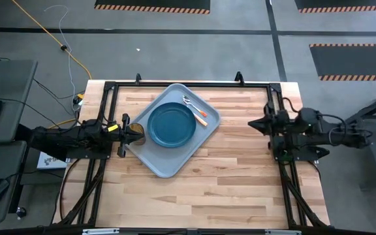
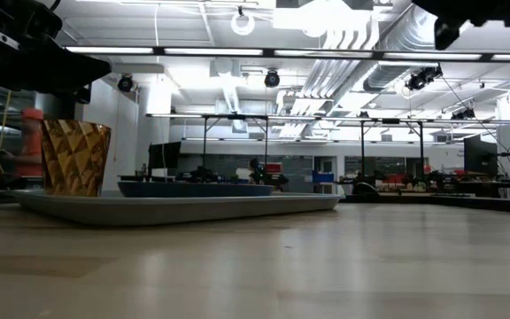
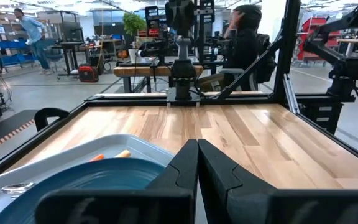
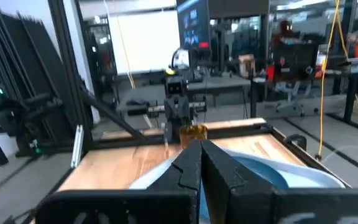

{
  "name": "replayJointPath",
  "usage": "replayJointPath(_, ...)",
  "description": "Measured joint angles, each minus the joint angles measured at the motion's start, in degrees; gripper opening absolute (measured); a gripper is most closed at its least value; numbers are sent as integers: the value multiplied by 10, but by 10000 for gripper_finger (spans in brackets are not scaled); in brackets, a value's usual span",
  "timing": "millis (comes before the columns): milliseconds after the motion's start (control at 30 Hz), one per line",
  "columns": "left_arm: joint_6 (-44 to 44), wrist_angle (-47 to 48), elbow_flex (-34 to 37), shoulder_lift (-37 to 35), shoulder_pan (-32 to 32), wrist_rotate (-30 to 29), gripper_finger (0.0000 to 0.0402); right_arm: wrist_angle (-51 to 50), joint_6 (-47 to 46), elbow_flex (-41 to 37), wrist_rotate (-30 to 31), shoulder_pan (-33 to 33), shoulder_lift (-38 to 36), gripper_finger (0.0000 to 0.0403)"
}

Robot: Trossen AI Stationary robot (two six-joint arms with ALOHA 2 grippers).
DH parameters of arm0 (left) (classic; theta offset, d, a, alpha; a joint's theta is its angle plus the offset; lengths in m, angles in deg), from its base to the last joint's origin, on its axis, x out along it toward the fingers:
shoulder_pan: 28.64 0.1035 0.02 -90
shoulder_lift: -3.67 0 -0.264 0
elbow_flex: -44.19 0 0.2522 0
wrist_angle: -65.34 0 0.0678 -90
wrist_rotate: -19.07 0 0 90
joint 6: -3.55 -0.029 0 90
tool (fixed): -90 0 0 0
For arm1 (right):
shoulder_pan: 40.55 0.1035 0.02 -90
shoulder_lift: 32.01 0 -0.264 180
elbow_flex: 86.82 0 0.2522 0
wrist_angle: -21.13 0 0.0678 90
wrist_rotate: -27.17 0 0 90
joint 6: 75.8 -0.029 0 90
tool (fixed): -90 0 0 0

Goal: Pick and place plate/cup/fork/spoon on tray
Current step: Return to Home Position

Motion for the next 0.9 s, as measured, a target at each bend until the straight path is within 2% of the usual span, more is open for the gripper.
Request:
replayJointPath(167,0,0,0,0,0,0,0,2,-6,-46,-1,0,-96,0)
replayJointPath(300,0,0,0,0,0,0,0,34,-24,-93,-2,0,-138,0)
replayJointPath(600,0,0,0,0,0,0,0,214,-30,-217,-28,0,-131,0)
replayJointPath(900,0,0,0,0,0,0,0,217,-28,-231,-49,0,-131,0)
